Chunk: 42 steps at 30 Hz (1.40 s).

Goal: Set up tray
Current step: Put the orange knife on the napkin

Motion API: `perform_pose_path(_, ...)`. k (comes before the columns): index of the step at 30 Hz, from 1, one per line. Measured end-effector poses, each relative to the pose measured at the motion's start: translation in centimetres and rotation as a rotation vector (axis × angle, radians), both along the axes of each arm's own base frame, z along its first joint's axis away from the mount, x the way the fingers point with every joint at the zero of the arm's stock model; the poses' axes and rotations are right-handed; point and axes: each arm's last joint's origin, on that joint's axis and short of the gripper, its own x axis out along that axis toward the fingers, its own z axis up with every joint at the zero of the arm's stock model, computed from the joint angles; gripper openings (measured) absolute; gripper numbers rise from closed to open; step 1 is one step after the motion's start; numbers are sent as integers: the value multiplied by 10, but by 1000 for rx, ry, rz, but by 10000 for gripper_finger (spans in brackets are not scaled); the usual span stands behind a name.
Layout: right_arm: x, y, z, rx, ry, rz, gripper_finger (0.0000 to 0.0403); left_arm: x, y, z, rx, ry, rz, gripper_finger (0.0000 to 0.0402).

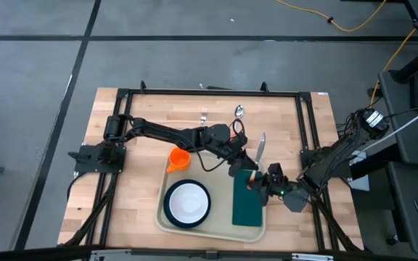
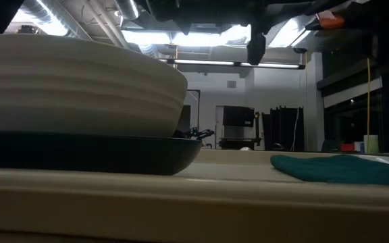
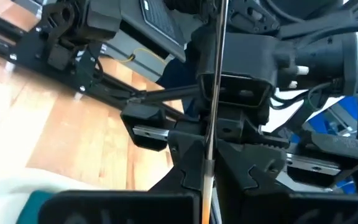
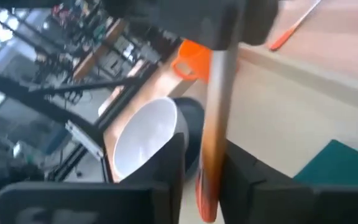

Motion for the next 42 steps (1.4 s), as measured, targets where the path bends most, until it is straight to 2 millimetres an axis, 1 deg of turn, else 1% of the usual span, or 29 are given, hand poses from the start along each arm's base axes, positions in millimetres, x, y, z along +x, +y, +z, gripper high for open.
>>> perform_pose_path(3,-1,4,-1,-1,31,86,105,-1,1,-3,4,34,-10,6)
perform_pose_path(7,-7,14,-3,34,89,251,131,-2,3,-8,3,88,-33,6)
perform_pose_path(9,-12,21,-4,73,117,337,137,-3,4,-9,11,100,-31,6)
perform_pose_path(12,-25,33,-5,173,179,433,138,-2,14,-12,37,118,43,5)
perform_pose_path(14,-36,35,-13,205,258,406,135,-2,17,-12,14,125,58,5)
perform_pose_path(18,-64,36,-28,257,420,287,130,-3,5,-12,-19,134,11,5)
perform_pose_path(22,-87,24,-40,275,575,108,130,-1,-1,-12,-29,127,40,5)
perform_pose_path(24,-96,19,-44,275,650,40,130,4,-6,-17,-78,104,53,5)
perform_pose_path(26,-100,14,-43,259,697,13,130,11,-14,-26,-157,77,47,5)
perform_pose_path(30,-104,8,-27,198,724,2,129,23,-29,-43,-359,-15,65,5)
perform_pose_path(33,-107,0,-8,115,766,-30,129,26,-41,-54,-436,-23,102,5)
perform_pose_path(37,-114,-14,28,-59,835,-104,129,26,-57,-65,-455,31,136,5)
perform_pose_path(39,-116,-20,48,-139,837,-126,129,25,-65,-71,-444,93,144,5)
perform_pose_path(42,-113,-21,64,-225,730,-4,129,20,-78,-83,-417,216,152,5)
